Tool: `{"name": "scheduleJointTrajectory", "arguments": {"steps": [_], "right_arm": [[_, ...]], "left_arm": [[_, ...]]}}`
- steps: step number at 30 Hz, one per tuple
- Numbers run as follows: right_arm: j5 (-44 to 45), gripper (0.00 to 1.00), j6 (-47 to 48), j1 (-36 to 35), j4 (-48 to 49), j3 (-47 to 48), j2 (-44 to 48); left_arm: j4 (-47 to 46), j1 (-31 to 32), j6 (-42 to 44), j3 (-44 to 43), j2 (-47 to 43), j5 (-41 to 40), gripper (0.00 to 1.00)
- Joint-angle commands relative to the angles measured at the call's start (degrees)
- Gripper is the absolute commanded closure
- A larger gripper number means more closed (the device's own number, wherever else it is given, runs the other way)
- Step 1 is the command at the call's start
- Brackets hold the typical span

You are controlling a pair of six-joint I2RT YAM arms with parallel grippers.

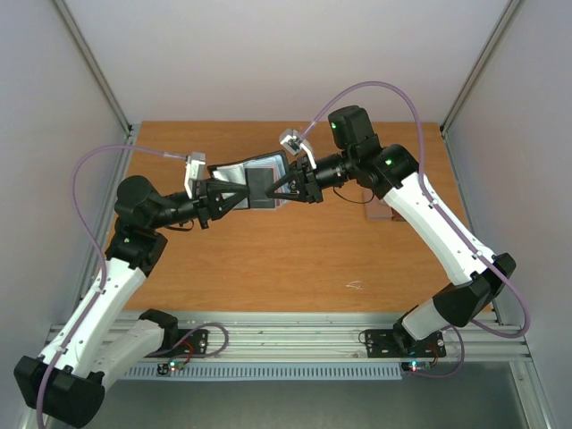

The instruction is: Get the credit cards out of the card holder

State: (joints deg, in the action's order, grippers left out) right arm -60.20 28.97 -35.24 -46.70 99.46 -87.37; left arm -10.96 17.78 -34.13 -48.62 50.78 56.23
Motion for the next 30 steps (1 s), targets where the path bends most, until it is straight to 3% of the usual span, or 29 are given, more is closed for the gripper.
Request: {"name": "scheduleJointTrajectory", "arguments": {"steps": [1, 6, 11, 16, 18, 24, 30], "right_arm": [[-2.97, 0.93, 0.01, -0.54, 1.81, 1.79, 0.13], [-2.35, 0.92, 0.69, -0.52, 1.32, 1.75, 0.13], [-0.82, 0.7, 1.63, 1.18, 0.38, 0.27, 1.97], [-1.92, 0.64, 1.13, 3.16, 0.22, -1.45, 3.65], [-2.97, 0.67, 0.86, 3.17, 0.29, -1.33, 3.51], [-3.86, 0.96, 0.63, 3.16, 0.16, -1.38, 2.95], [-4.72, 0.99, 1.68, 5.05, -0.83, -1.7, 3.87]], "left_arm": [[-0.81, 0.65, 1.55, -1.39, 0.72, 0.74, 0.97], [-1.37, 0.77, 2.12, -1.42, 0.49, 1.87, 1.0], [-3.09, 0.27, 0.44, -0.46, -0.65, 0.32, 1.0], [-3.41, -0.12, -0.32, -0.33, -0.95, 0.46, 1.0], [-3.67, -0.22, -0.47, -0.17, -0.92, 0.46, 1.0], [-3.49, -0.31, -0.68, -0.25, -1.12, 0.75, 1.0], [-4.12, -1.37, -1.71, -0.16, -1.44, 2.01, 1.0]]}}
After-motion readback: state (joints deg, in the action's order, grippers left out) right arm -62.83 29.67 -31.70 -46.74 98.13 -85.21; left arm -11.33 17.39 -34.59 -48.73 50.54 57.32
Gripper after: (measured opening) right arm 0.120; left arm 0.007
